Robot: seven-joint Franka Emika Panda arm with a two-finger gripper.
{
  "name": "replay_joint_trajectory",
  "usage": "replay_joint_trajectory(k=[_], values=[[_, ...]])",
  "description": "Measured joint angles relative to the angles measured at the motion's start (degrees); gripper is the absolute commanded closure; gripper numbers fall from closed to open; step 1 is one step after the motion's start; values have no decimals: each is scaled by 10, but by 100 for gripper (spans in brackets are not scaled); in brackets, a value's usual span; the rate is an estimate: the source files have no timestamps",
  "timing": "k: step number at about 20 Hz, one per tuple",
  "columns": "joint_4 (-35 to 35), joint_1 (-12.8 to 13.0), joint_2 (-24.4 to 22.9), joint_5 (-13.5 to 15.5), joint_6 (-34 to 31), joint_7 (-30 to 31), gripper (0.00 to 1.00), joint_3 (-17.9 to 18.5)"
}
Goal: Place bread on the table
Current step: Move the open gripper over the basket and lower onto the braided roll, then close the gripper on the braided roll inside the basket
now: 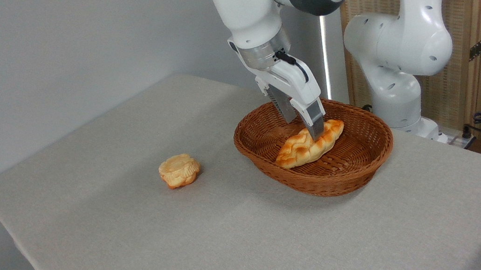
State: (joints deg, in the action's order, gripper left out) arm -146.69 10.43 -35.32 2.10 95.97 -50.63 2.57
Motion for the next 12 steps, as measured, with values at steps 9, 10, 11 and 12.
replay_joint_trajectory(k=[9,10,11,12], values=[[-23,0,0,-17,11,-8,0,0],[-26,0,0,-25,12,-8,0,0],[-29,0,0,-29,12,-8,0,0],[-30,0,0,-30,12,-8,0,0]])
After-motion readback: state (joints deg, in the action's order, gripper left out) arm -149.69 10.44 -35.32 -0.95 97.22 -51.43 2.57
